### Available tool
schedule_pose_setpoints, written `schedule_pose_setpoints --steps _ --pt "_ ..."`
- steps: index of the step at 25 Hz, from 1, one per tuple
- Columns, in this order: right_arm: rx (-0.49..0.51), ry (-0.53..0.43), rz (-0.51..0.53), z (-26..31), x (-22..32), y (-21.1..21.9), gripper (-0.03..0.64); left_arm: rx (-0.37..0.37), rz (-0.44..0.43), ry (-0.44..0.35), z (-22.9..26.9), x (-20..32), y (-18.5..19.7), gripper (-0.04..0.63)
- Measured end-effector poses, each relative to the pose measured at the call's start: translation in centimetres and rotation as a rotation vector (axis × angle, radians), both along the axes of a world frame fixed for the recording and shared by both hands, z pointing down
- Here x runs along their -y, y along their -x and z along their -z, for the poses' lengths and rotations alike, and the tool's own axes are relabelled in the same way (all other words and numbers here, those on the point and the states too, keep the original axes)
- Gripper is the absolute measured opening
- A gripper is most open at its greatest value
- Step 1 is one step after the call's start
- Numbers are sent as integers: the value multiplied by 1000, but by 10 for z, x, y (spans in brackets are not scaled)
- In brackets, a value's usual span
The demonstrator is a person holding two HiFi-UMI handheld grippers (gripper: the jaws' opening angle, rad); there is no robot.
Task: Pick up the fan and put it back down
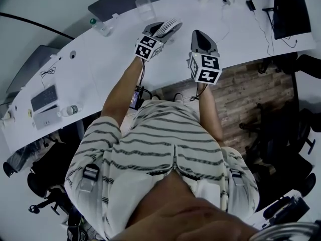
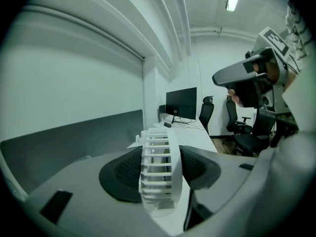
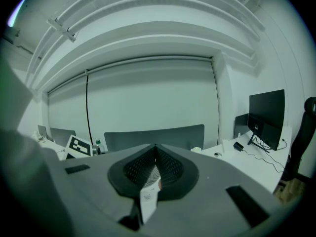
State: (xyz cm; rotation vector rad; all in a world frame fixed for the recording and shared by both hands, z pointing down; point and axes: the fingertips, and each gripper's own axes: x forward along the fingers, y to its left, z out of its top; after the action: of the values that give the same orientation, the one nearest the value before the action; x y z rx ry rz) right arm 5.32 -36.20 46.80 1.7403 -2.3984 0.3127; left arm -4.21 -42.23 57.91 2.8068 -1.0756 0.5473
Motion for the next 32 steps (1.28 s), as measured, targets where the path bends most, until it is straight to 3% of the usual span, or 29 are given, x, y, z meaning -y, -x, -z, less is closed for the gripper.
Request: schedule_pose_setpoints --steps 9,17,22,32 --pt "-12 13 -17 -6 5 -5 12 35 -80 68 -49 24 -8 224" --pt "-10 22 -18 -10 9 -12 11 -56 -63 156 -72 38 1 224" --pt "-12 22 -14 -12 12 -13 11 58 -144 182 -93 27 12 225" --pt "-13 36 20 -17 12 -5 11 307 -136 184 -116 28 28 229"
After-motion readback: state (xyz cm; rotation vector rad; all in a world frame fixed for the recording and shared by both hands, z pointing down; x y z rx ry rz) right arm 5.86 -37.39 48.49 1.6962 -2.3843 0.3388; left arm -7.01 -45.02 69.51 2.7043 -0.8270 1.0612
